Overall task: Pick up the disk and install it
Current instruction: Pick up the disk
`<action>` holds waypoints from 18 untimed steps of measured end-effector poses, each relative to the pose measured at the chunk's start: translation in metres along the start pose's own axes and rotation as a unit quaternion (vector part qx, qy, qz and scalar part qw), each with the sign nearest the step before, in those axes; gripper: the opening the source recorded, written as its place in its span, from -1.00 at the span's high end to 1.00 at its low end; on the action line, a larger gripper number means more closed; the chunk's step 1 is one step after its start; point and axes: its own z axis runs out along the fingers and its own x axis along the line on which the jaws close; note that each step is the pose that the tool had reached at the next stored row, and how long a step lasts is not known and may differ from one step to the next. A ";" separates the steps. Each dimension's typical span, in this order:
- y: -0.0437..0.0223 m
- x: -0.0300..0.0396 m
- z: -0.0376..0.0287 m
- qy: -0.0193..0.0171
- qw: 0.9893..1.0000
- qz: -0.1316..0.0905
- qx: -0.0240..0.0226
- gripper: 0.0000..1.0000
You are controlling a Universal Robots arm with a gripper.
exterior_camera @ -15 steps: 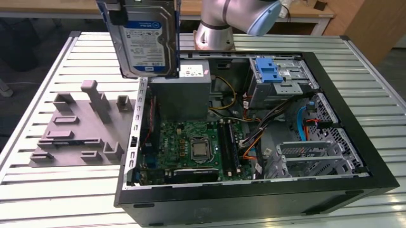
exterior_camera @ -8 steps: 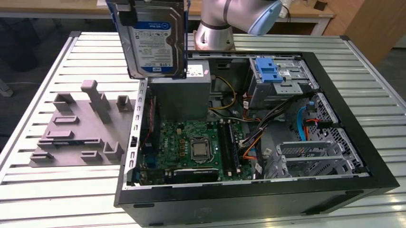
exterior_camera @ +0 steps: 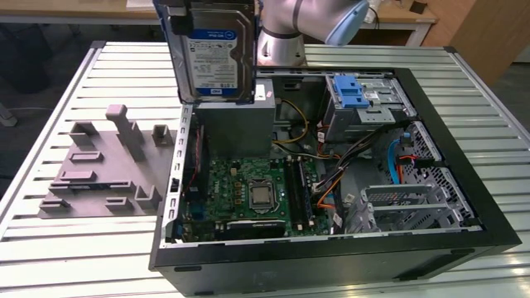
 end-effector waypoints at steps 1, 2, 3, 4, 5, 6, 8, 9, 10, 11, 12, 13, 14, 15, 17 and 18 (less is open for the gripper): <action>-0.0022 0.0001 0.0000 0.000 1.000 0.000 0.000 0.27; -0.0042 0.0002 -0.0001 0.000 1.000 0.000 0.000 0.27; -0.0063 0.0003 -0.0001 0.000 1.000 0.000 0.000 0.27; -0.0086 0.0004 -0.0002 0.000 1.000 0.000 0.000 0.27; -0.0110 0.0005 -0.0003 0.000 1.000 0.000 -0.001 0.27; -0.0137 0.0007 -0.0003 0.000 1.000 0.000 -0.001 0.27; -0.0198 0.0010 -0.0005 0.000 1.000 0.000 -0.001 0.27; -0.0230 0.0011 -0.0006 0.000 1.000 0.000 -0.001 0.27; -0.0261 0.0011 -0.0006 0.000 1.000 0.000 -0.001 0.27; -0.0289 0.0010 -0.0007 0.000 1.000 0.000 -0.001 0.27; -0.0313 0.0010 -0.0007 0.000 1.000 0.000 -0.001 0.27; -0.0337 0.0010 -0.0008 0.000 1.000 0.000 -0.001 0.27; -0.0363 0.0009 -0.0008 0.000 1.000 0.000 -0.001 0.27; -0.0392 0.0009 -0.0009 0.000 1.000 0.000 -0.001 0.27; -0.0454 0.0009 -0.0011 0.000 1.000 0.000 -0.001 0.27; -0.0490 0.0009 -0.0011 0.000 1.000 0.000 -0.001 0.27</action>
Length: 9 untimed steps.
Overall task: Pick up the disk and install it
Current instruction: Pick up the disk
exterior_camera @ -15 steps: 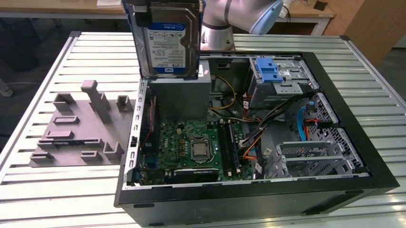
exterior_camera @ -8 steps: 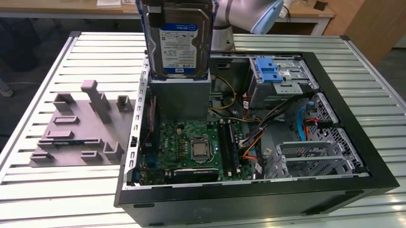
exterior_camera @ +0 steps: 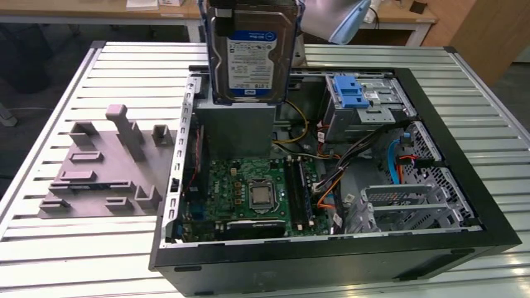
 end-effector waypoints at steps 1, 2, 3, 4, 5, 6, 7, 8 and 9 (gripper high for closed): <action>-0.0035 0.0000 -0.0001 0.000 1.000 0.000 0.000 0.27; -0.0072 -0.0001 -0.0002 0.000 1.000 0.000 0.000 0.27; -0.0111 -0.0001 -0.0003 0.000 1.000 0.000 0.000 0.27; -0.0149 -0.0001 -0.0004 0.000 1.000 0.000 0.000 0.27; -0.0190 -0.0002 -0.0005 0.000 1.000 0.000 0.000 0.27; -0.0235 -0.0003 -0.0006 0.000 1.000 0.000 0.000 0.27; -0.0274 -0.0003 -0.0007 0.000 1.000 0.000 0.000 0.27; -0.0308 -0.0003 -0.0008 0.000 1.000 0.000 0.000 0.27; -0.0336 -0.0004 -0.0009 0.000 1.000 0.000 0.000 0.27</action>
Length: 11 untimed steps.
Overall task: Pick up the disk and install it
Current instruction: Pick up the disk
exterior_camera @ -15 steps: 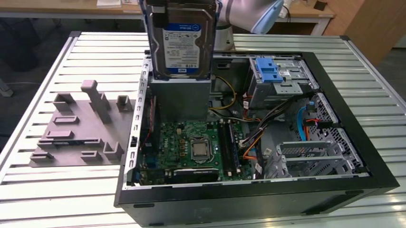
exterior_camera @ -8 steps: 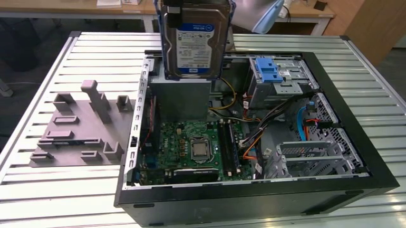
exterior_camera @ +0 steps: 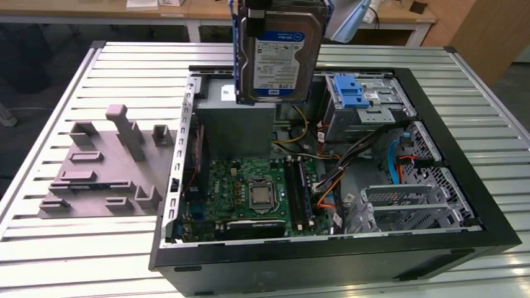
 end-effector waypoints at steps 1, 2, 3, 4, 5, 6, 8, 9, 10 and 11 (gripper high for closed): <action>-0.0008 0.0000 -0.0001 0.000 1.000 0.000 0.000 0.27; -0.0008 0.0000 -0.0001 0.000 1.000 0.000 0.000 0.27; -0.0008 0.0000 0.0000 0.000 1.000 0.000 0.000 0.27; -0.0008 0.0000 0.0000 0.000 1.000 0.000 0.000 0.27; -0.0009 0.0000 0.0000 0.000 1.000 0.000 0.001 0.27; -0.0009 0.0002 0.0001 0.000 1.000 0.000 0.003 0.27; -0.0010 0.0023 0.0005 0.000 1.000 0.000 0.005 0.27; -0.0010 0.0042 0.0007 0.000 1.000 0.000 0.006 0.27; -0.0011 0.0072 0.0010 0.000 1.000 0.000 0.006 0.27; -0.0012 0.0099 0.0013 0.000 1.000 0.000 0.006 0.27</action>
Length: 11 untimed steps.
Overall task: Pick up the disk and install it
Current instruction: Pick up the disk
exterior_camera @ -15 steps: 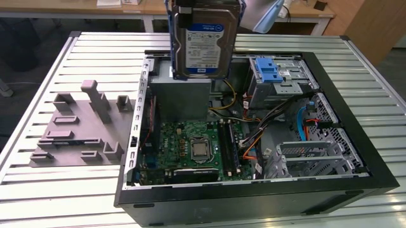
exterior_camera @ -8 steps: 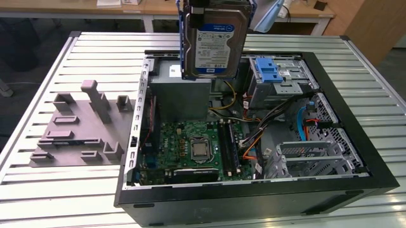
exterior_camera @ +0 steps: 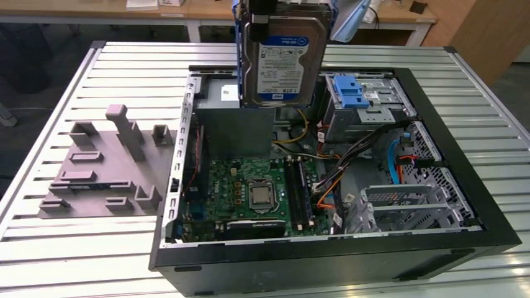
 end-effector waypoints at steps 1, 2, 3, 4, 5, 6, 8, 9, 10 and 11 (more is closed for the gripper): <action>0.0000 0.0027 0.0003 0.000 1.000 0.000 0.000 0.27; -0.0001 0.0052 0.0006 0.000 1.000 0.000 0.000 0.27; -0.0002 0.0073 0.0009 0.000 1.000 0.000 0.000 0.27; -0.0003 0.0087 0.0012 0.000 1.000 0.001 0.000 0.27; -0.0008 0.0096 0.0014 0.000 1.000 0.001 0.000 0.27; -0.0018 0.0103 0.0017 0.000 1.000 0.001 0.000 0.27; -0.0049 0.0111 0.0019 0.000 1.000 0.002 0.000 0.27; -0.0068 0.0114 0.0021 0.000 1.000 0.002 0.000 0.27; -0.0089 0.0116 0.0022 0.000 1.000 0.002 0.000 0.27; -0.0111 0.0117 0.0023 0.000 1.000 0.002 0.000 0.27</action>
